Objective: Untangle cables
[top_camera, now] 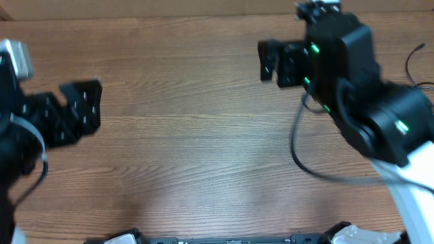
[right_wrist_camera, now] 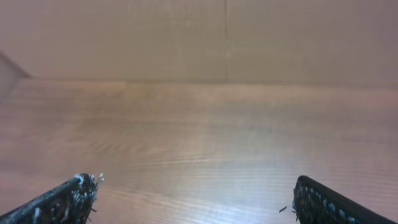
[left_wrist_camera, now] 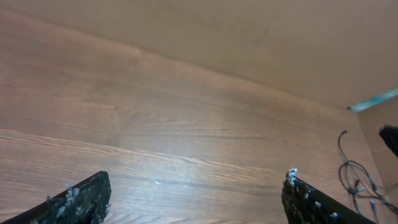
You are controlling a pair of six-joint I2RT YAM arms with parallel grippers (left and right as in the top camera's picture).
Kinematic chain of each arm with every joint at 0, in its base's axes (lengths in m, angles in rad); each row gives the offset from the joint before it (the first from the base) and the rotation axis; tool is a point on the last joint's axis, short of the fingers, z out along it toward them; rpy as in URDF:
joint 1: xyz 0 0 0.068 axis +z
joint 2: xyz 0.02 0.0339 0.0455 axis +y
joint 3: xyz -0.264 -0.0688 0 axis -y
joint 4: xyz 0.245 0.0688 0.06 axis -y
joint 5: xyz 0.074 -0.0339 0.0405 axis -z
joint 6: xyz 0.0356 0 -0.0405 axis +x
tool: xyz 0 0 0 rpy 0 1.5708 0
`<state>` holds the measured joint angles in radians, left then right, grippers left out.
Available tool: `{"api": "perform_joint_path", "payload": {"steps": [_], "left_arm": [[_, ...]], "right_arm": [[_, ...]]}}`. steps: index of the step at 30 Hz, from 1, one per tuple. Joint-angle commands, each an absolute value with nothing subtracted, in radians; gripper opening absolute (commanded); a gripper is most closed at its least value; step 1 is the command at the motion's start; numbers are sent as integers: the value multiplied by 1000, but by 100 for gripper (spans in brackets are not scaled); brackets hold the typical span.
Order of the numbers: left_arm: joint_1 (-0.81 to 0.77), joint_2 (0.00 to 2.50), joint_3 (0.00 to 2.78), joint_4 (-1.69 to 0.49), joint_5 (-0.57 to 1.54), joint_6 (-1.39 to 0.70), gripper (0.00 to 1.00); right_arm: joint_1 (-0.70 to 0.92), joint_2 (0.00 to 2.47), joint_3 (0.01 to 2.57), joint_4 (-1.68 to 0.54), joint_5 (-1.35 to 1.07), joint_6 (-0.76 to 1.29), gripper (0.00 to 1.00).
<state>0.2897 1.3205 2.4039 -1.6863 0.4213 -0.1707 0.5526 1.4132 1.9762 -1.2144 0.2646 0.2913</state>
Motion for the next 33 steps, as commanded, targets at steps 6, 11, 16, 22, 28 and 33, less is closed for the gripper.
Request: {"api": "perform_joint_path", "payload": {"steps": [6,11,16,22,28,33], "left_arm": [[294,1132,2238,-1672,362,-133,86],[294,1010,1969,-1578,363,-127,86],[294,879,1590,-1378,365,-157,86],[294,800,1234,-1136,437,-183,88],[294,836,1105,-946,340,-184,100],[294,897,1102,-927,340,-196,100]], "right_arm": [[610,1172,1979,-1436,458,450,100],[612,1003,1861,-1515,600,515,100],[611,828,1676,-1470,679,532,100],[611,677,1461,-1373,796,531,100],[611,660,1320,-1204,992,531,100],[611,674,1248,-1126,953,531,100]]}}
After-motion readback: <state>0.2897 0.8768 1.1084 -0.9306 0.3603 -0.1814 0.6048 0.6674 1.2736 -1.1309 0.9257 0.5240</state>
